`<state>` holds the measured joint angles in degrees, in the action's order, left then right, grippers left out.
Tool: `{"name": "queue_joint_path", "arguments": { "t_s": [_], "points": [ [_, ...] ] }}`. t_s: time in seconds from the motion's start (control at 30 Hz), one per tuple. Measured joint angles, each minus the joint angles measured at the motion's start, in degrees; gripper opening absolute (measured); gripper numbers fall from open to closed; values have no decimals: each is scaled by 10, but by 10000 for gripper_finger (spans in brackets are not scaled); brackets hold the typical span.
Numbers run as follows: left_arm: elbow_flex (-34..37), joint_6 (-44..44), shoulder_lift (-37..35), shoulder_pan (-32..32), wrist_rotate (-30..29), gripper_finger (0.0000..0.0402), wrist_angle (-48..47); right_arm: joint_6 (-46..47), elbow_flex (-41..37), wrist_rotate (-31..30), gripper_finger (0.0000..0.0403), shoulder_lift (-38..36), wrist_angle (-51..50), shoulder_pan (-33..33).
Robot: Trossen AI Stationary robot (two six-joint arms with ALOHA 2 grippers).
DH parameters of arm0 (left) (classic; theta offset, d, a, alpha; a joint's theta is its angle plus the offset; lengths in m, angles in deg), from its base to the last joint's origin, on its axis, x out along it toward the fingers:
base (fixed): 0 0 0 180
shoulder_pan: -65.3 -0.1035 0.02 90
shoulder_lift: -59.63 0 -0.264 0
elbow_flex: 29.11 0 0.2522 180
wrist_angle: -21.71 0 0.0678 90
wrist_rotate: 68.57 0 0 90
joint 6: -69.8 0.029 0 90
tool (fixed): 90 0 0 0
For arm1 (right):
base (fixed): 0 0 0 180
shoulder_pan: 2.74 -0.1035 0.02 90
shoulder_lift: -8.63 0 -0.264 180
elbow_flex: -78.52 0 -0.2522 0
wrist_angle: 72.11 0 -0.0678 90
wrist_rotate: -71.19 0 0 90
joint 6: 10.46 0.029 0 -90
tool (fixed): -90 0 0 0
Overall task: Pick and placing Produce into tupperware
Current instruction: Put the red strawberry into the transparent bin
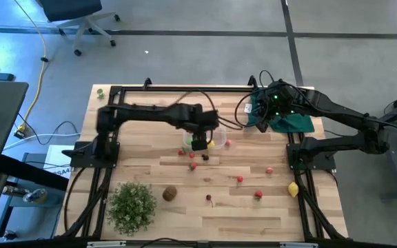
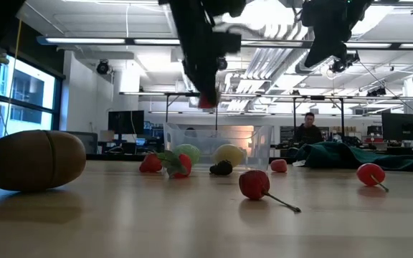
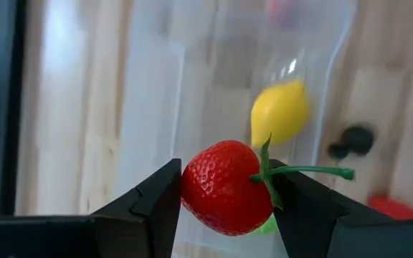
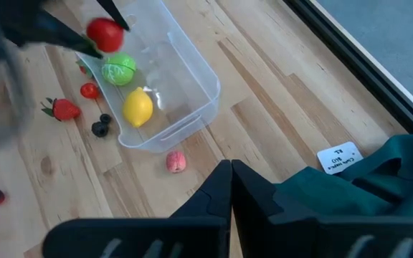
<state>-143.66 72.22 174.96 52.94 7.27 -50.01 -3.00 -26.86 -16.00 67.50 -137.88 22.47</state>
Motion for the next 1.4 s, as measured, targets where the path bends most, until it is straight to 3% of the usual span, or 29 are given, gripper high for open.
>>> {"name": "queue_joint_path", "arguments": {
  "t_s": [0.43,1.4],
  "points": [
    [-7,-7,100,0,-16,179,-4,0,0,0,0,0,0,0],
    [-7,-28,117,-1,-35,179,14,0,0,0,0,0,0,0]
  ]
}}
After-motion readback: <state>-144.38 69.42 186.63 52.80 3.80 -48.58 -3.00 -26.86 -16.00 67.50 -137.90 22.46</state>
